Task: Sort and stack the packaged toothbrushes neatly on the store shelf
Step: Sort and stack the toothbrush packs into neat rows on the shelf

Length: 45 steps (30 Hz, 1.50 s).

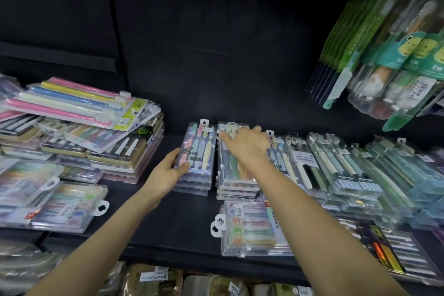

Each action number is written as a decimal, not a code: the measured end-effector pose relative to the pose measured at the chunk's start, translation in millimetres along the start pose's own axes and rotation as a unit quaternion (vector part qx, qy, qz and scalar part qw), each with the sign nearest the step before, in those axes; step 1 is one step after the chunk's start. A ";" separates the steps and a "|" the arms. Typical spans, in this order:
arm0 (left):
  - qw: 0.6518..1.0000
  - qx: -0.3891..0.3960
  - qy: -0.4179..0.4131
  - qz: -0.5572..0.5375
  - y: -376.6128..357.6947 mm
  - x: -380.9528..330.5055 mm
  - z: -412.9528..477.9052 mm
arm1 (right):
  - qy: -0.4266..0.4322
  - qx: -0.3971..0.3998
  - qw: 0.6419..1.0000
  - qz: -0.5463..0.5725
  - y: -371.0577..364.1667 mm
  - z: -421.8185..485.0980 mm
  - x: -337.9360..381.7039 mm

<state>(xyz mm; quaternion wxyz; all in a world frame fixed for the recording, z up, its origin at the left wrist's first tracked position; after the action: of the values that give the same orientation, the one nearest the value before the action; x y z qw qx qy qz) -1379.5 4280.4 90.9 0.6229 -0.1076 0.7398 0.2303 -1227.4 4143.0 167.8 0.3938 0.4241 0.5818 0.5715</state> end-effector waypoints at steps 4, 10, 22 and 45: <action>1.000 -0.001 0.004 -0.002 0.1 -1.9 0.5 | 0.117 0.050 0.988 0.091 -5.2 -21.8 -25.3; 1.000 -0.007 0.014 0.000 -0.6 -3.0 -1.8 | 0.141 0.023 0.988 0.058 -13.7 -41.9 -25.6; 0.999 -0.025 0.023 0.012 0.6 -6.9 -13.1 | 0.217 -0.105 0.962 0.130 16.4 -107.2 -75.5; 0.982 -0.110 -0.117 0.102 3.3 -20.3 -89.6 | 0.123 -0.051 0.969 0.207 30.0 -120.7 -91.0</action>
<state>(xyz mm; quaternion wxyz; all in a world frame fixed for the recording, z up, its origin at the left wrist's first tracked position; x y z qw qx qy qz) -1455.1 4238.2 121.9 0.6625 -0.0717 0.6393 0.3838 -1309.9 4016.9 199.8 0.2133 0.4416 0.4953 0.7170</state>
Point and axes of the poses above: each hand's wrist, its own z-axis towards the middle knuckle, its own y-axis out of the back of the hand, x = y × z, the point moved 5 cm from there along z, towards the middle knuckle, and after that the axes turned 4 degrees about x, right-handed, at the moved point
